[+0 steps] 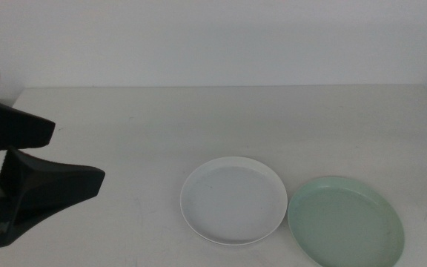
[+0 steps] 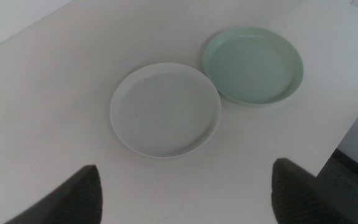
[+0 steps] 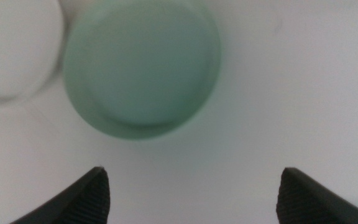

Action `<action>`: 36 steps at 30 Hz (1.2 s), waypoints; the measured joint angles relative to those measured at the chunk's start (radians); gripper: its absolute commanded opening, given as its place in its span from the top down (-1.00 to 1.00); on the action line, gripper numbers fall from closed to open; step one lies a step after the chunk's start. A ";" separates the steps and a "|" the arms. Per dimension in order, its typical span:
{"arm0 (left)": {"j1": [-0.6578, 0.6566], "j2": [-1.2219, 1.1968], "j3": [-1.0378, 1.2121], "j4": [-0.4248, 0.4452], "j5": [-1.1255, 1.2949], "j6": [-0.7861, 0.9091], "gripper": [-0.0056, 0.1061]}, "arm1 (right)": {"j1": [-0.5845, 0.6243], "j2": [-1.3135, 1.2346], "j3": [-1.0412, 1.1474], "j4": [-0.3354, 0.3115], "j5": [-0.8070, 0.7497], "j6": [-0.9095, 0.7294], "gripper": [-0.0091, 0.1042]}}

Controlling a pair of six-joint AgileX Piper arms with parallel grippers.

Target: Stack the three bowls on top of each other.

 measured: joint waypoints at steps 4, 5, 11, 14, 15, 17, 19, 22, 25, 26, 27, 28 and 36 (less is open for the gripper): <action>0.000 0.000 0.000 0.000 0.000 0.000 -0.98 | 0.000 0.104 0.000 -0.022 0.023 0.000 -0.82; 0.000 0.000 0.000 0.000 0.000 0.000 -0.98 | 0.000 0.129 0.000 -0.024 0.024 0.000 -0.82; 0.000 0.000 0.000 0.000 0.000 0.000 -0.98 | 0.000 0.265 0.000 -0.004 0.002 0.000 -0.82; 0.000 0.000 0.000 0.000 0.000 0.000 -0.98 | 0.000 0.334 0.000 0.024 -0.039 0.000 -0.82; 0.000 0.000 0.000 0.000 0.000 0.000 -0.98 | 0.000 0.358 0.000 0.031 -0.062 0.000 -0.82; 0.000 0.000 0.000 0.000 0.000 0.000 -0.98 | 0.000 0.406 0.000 0.039 -0.113 0.006 -0.80; 0.000 0.000 0.000 0.000 0.000 0.000 -0.98 | 0.000 0.450 0.000 0.038 -0.161 0.035 -0.77; 0.000 0.000 0.000 0.000 0.000 0.000 -0.98 | 0.006 0.516 0.000 0.017 -0.220 0.089 -0.70; 0.000 0.000 0.000 0.000 0.000 0.000 -0.98 | 0.021 0.580 0.000 -0.016 -0.273 0.125 -0.61; 0.000 0.000 0.000 0.000 0.000 0.000 -0.98 | 0.028 0.606 0.000 -0.022 -0.294 0.131 -0.58; 0.000 0.000 0.000 0.000 0.000 0.000 -0.98 | 0.035 0.627 0.000 -0.025 -0.308 0.132 -0.54; 0.000 0.000 0.000 0.000 0.000 0.000 -0.98 | 0.040 0.645 -0.001 -0.025 -0.322 0.133 -0.51; 0.000 0.000 0.000 0.000 0.000 0.000 -0.98 | 0.075 0.806 -0.007 -0.025 -0.447 0.136 -0.21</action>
